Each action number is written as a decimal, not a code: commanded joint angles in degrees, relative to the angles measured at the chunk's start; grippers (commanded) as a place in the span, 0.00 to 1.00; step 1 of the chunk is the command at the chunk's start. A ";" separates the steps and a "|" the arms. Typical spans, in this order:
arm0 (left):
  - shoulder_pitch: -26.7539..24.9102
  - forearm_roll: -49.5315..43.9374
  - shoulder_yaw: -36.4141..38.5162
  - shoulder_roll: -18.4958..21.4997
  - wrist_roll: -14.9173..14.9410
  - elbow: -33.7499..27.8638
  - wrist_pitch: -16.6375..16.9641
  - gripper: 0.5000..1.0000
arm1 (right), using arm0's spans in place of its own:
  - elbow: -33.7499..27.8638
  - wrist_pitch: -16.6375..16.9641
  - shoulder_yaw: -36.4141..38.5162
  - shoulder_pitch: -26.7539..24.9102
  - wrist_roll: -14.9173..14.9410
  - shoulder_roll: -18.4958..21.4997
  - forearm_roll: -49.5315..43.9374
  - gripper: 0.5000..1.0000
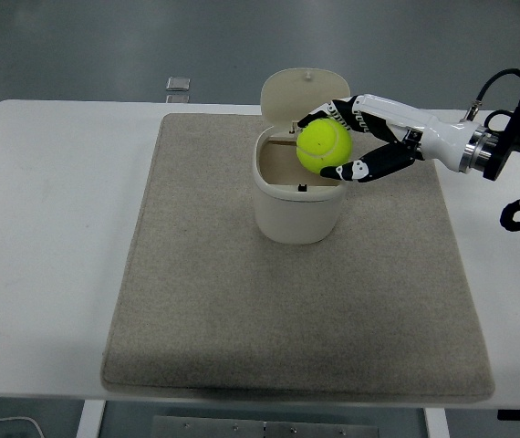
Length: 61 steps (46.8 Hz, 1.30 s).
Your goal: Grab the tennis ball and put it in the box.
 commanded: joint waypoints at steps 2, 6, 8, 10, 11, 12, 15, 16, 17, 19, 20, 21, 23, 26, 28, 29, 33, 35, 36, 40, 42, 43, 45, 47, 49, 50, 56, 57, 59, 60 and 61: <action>0.00 -0.02 0.00 0.00 0.00 0.02 0.00 0.98 | 0.00 0.09 -0.63 0.06 0.00 0.00 0.01 0.72; 0.00 -0.02 0.00 0.00 0.00 0.02 0.00 0.98 | 0.00 0.09 -0.81 0.06 0.00 0.00 0.01 0.72; 0.00 -0.02 0.00 0.00 0.00 0.02 0.00 0.98 | 0.00 0.17 -0.89 0.06 0.00 0.00 0.01 0.72; 0.00 -0.02 0.00 0.00 0.00 0.02 0.00 0.98 | 0.00 0.35 -0.81 0.06 0.00 0.00 0.10 0.72; 0.00 -0.02 0.00 0.00 0.00 0.02 0.00 0.98 | 0.08 0.35 -0.81 0.06 0.00 -0.09 0.10 0.72; 0.00 -0.02 0.00 0.00 0.00 0.02 0.00 0.98 | 0.08 0.44 -0.81 0.06 0.00 -0.09 0.10 0.72; 0.00 -0.02 0.00 0.00 0.00 0.02 0.00 0.98 | 0.08 0.61 -0.81 0.15 0.00 -0.35 0.27 0.72; 0.00 0.07 0.00 0.00 0.00 0.02 0.00 0.98 | 0.17 0.79 -0.81 0.15 0.08 -0.52 0.36 0.72; 0.00 -0.02 0.00 0.00 0.00 0.02 0.00 0.98 | 0.35 0.96 -0.81 0.15 0.00 -0.70 0.53 0.72; 0.00 -0.02 0.00 0.00 0.00 0.02 0.00 0.98 | 0.52 1.66 -0.72 0.23 0.08 -0.96 0.71 0.72; -0.08 0.07 0.00 0.00 0.00 0.02 0.00 0.98 | 0.61 2.19 -0.54 0.24 0.08 -1.05 0.80 0.72; 0.00 -0.02 0.00 0.00 0.00 0.02 0.00 0.98 | 0.70 2.80 -0.37 0.24 0.08 -1.23 0.89 0.72; 0.00 -0.02 0.00 0.00 0.00 0.02 0.00 0.98 | 0.79 4.21 -0.02 0.32 0.00 -1.75 1.06 0.72; 0.00 0.07 0.00 0.00 0.00 0.02 0.00 0.98 | 1.22 6.23 0.16 0.32 0.00 -3.16 2.02 0.72; 0.00 -0.02 0.00 0.00 0.00 0.02 0.00 0.98 | 1.40 7.64 0.25 0.32 -0.09 -4.04 3.95 0.72; 0.00 -0.02 0.00 0.00 0.00 0.02 0.00 0.98 | 1.58 8.34 0.25 0.32 -0.09 -4.48 5.09 0.72; 0.00 -0.02 0.00 0.00 0.00 0.02 0.00 0.98 | 1.23 11.50 0.34 0.24 -0.18 -6.76 9.93 0.72; 0.00 -0.02 0.00 0.00 0.00 0.02 0.00 0.98 | 0.96 12.65 0.34 0.24 -0.18 -7.55 11.69 0.72; 0.00 0.07 0.00 0.00 0.00 0.02 0.00 0.98 | 0.96 13.18 0.34 0.24 -0.18 -7.90 12.22 0.72; 0.00 0.07 0.00 0.00 0.00 0.02 0.00 0.98 | 0.52 14.15 0.34 0.06 -0.18 -9.22 13.19 0.72; 0.00 -0.02 0.00 0.00 0.00 0.02 0.00 0.98 | -0.09 14.15 0.34 -0.03 -0.09 -9.75 13.19 0.72; 0.00 -0.02 0.00 0.00 0.00 0.02 0.00 0.98 | -0.61 14.06 0.25 -0.12 0.00 -9.75 13.28 0.72; 0.00 -0.02 0.00 0.00 0.00 0.02 0.00 0.98 | -2.11 13.80 0.25 -0.46 0.00 -9.58 14.06 0.72; 0.00 -0.02 0.00 0.00 0.00 0.02 0.00 0.98 | -3.86 13.80 0.25 -1.08 0.00 -9.23 16.17 0.72; 0.00 -0.02 0.00 0.00 0.00 -0.07 0.00 0.98 | -6.06 13.71 0.25 -1.43 -0.09 -8.70 18.80 0.72; -0.08 -0.02 0.00 0.00 0.00 0.02 0.00 0.98 | -7.29 13.62 0.25 -1.52 -0.09 -8.44 20.12 0.72; -0.08 -0.02 0.00 0.00 0.00 0.02 0.00 0.98 | -14.67 13.53 0.16 -2.14 -0.18 -5.98 26.45 0.72; 0.00 -0.02 0.00 0.00 0.00 0.02 0.00 0.98 | -15.73 13.45 0.16 -2.31 -0.18 -5.37 27.07 0.72; 0.00 -0.02 0.00 0.00 0.00 0.02 0.00 0.98 | -17.57 13.27 0.25 -2.58 -0.18 -4.48 28.21 0.72; 0.00 -0.02 0.00 0.00 0.00 0.02 0.00 0.98 | -18.45 13.18 0.25 -2.66 -0.18 -4.05 28.83 0.72; 0.00 -0.02 0.00 0.00 0.00 0.02 0.00 0.98 | -19.16 12.92 0.25 -2.66 -0.18 -3.61 29.53 0.72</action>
